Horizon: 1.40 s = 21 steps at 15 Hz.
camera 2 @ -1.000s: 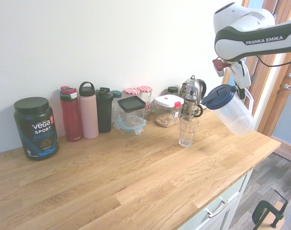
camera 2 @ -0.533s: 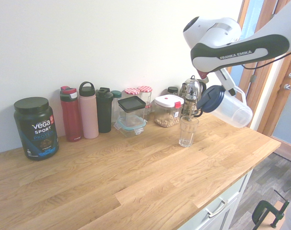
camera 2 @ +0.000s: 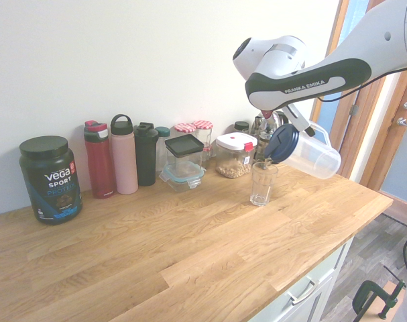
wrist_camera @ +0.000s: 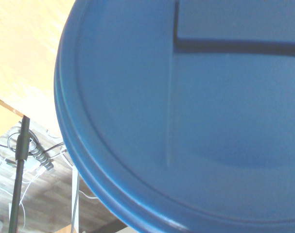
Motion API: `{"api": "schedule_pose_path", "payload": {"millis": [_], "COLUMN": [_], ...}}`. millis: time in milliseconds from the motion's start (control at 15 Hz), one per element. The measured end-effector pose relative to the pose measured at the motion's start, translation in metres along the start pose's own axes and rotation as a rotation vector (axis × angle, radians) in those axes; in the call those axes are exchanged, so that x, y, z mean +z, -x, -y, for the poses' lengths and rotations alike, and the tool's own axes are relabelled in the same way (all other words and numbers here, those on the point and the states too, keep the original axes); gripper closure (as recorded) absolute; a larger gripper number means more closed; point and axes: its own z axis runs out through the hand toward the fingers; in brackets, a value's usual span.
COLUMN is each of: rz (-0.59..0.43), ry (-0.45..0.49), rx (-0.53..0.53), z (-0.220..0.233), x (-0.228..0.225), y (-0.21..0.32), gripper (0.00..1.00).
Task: Pour me some water
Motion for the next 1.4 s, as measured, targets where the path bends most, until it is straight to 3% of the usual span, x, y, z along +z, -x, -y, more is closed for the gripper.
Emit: {"api": "schedule_pose_path", "payload": {"millis": [467, 667, 933, 1267, 1400], "rz": [0.017, -0.051, -0.183, -0.357, -0.393], "ry": [-0.027, -0.171, -0.368, -0.598, -0.731], "rx": [0.001, 0.022, -0.04, -0.124, -0.085], "z": [0.007, -0.014, -0.035, -0.001, 0.019], "x": [0.009, 0.003, -0.004, -0.027, -0.049], "y": [0.005, 0.037, 0.106, 0.169, 0.185], "gripper": [1.0, 1.0, 1.0, 1.0, 1.0]}}
